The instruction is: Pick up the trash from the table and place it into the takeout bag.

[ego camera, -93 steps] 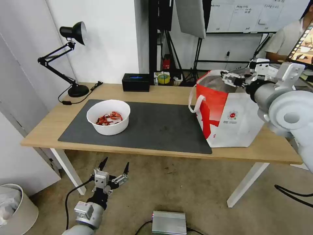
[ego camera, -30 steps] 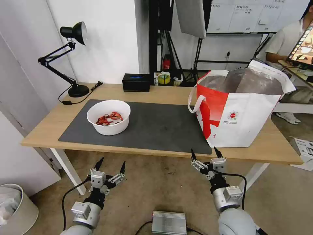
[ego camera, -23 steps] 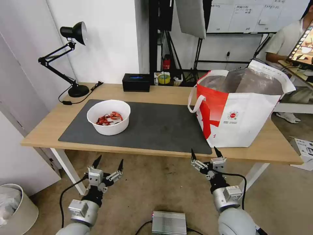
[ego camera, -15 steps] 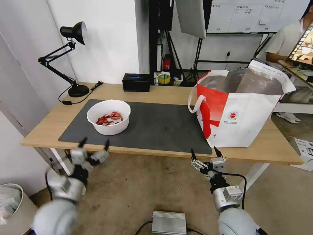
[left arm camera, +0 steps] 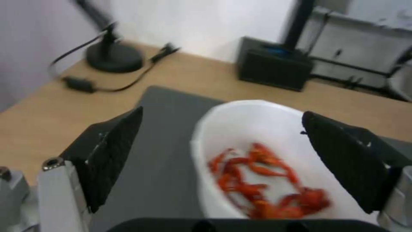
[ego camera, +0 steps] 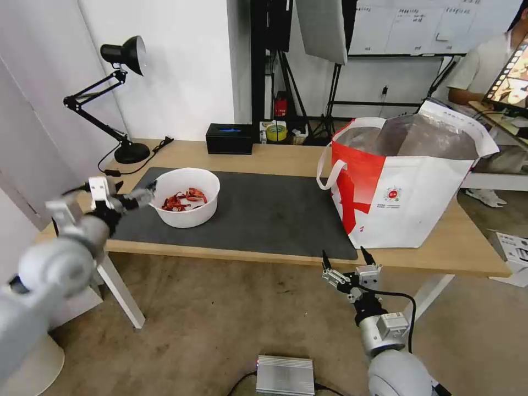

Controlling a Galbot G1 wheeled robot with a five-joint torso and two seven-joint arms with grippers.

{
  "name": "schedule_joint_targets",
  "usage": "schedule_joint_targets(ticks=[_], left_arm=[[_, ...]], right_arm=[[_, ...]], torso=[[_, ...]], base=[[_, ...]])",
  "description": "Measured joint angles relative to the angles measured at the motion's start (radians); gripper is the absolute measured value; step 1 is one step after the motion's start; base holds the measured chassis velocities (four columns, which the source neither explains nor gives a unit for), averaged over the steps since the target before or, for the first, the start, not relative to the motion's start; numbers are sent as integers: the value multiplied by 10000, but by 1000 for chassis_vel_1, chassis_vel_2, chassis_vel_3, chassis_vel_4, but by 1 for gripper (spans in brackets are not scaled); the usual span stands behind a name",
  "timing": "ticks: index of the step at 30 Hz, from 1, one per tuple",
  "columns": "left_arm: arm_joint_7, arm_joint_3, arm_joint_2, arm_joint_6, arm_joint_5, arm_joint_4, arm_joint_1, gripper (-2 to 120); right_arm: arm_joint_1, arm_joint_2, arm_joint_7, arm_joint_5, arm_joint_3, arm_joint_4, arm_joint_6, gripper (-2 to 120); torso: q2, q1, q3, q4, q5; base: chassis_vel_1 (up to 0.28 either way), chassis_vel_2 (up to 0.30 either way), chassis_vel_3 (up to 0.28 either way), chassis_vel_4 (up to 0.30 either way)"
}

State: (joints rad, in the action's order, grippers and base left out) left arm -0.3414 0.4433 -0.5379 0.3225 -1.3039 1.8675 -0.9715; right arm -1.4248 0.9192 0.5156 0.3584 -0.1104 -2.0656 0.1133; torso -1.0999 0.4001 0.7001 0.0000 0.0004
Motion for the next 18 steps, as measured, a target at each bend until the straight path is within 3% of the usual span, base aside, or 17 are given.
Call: schedule_joint_targets(ticks=[2, 4, 6, 8, 9, 10, 13, 18], left_arm=[[-55, -503, 328, 900, -804, -647, 923, 100], [-54, -674, 385, 1201, -1045, -819, 1221, 100], [-31, -1657, 518, 2509, -2141, -1551, 2671, 100], [-25, -1874, 518, 2708, -2364, -1706, 3001, 100], [-15, -2391, 471, 3197, -2839, -2089, 3776, 100], [-15, -2391, 471, 3197, -2839, -2089, 3776, 100], [-24, -3423, 205, 3980, -3235, -2811, 5113, 100], [-201, -4400, -9, 4251, -3345, -3357, 6072, 100]], right_arm=[[3, 0, 0, 0, 0, -3, 0, 100], [3, 0, -1, 1, 0, -3, 0, 100], [3, -2, -1, 0, 0, -4, 0, 100], [3, -2, -1, 0, 0, -5, 0, 100], [3, -1, -1, 1, 0, -6, 0, 100], [3, -1, -1, 1, 0, -6, 0, 100], [2, 0, -1, 1, 0, -9, 0, 100], [3, -1, -1, 1, 0, -9, -1, 100]], torso=[[0, 0, -1, 5, -9], [0, 0, -1, 5, -8], [0, 0, 0, 1, -6], [0, 1, 0, 0, -8], [0, 0, -1, -1, -1], [0, 0, -1, -1, -1], [0, 1, 0, -2, -10], [0, 0, -1, -1, -4]], base=[[0, 0, 0, 0], [0, 0, 0, 0], [0, 0, 0, 0], [0, 0, 0, 0], [0, 0, 0, 0], [0, 0, 0, 0], [0, 0, 0, 0], [0, 0, 0, 0]])
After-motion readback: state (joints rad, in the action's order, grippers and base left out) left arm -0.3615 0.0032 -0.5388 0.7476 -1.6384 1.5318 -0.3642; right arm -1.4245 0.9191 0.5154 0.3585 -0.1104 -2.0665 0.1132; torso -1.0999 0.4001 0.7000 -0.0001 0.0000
